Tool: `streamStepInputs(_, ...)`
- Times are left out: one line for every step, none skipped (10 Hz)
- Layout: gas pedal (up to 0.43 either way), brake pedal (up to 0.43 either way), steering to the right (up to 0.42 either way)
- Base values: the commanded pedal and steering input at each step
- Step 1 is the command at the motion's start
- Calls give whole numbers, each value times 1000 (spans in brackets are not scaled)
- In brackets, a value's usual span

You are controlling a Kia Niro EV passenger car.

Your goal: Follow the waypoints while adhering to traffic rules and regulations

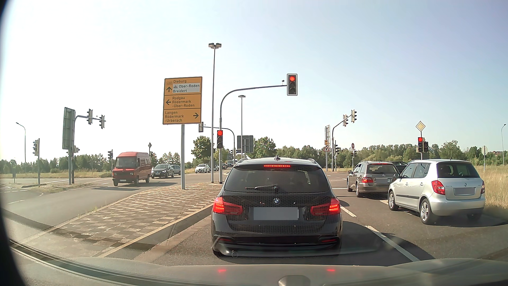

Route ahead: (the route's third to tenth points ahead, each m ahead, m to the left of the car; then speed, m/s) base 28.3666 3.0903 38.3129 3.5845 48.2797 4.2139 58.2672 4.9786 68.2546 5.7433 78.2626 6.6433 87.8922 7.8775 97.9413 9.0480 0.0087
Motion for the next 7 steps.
streamStepInputs(0,402,-6)
streamStepInputs(0,402,-6)
streamStepInputs(0,402,-6)
streamStepInputs(0,402,-6)
streamStepInputs(0,402,-6)
streamStepInputs(0,402,-6)
streamStepInputs(0,402,-6)
